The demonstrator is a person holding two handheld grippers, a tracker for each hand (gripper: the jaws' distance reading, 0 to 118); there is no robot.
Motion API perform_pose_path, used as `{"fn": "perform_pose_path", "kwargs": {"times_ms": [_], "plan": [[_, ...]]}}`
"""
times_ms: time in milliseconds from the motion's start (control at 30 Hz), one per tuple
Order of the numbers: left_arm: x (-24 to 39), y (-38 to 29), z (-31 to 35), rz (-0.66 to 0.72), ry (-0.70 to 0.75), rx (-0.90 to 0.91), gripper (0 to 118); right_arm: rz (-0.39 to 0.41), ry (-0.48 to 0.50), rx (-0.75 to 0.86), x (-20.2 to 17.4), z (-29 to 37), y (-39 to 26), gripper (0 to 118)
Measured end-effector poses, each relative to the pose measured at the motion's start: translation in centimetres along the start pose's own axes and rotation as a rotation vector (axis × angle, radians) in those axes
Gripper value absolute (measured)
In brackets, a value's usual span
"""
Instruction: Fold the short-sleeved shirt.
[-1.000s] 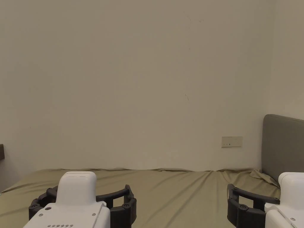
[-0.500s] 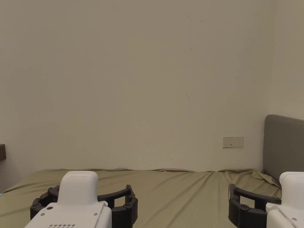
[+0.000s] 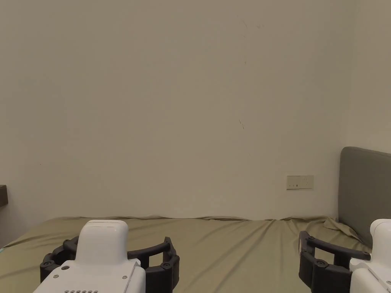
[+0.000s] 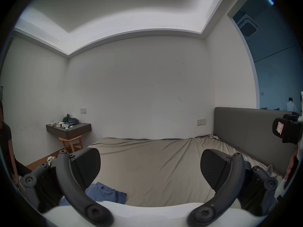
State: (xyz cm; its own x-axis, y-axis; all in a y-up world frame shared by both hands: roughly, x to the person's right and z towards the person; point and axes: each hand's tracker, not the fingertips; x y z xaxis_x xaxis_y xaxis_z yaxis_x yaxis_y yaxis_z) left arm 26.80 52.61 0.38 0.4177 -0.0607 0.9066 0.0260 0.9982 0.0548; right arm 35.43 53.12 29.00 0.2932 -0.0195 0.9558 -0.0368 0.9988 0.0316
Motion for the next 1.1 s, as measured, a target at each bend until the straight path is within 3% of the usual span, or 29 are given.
{"fn": "perform_pose_path", "kwargs": {"times_ms": [533, 1100], "plan": [[0.03, 0.00, 0.21, 0.004, 0.014, 0.013, 118, 0.026, -0.013, 0.014, -0.10, 0.18, -0.13, 118], [0.73, -0.18, 0.29, -0.019, -0.015, 0.010, 118, 0.032, 0.044, 0.002, -0.21, 0.41, -0.45, 118]]}}
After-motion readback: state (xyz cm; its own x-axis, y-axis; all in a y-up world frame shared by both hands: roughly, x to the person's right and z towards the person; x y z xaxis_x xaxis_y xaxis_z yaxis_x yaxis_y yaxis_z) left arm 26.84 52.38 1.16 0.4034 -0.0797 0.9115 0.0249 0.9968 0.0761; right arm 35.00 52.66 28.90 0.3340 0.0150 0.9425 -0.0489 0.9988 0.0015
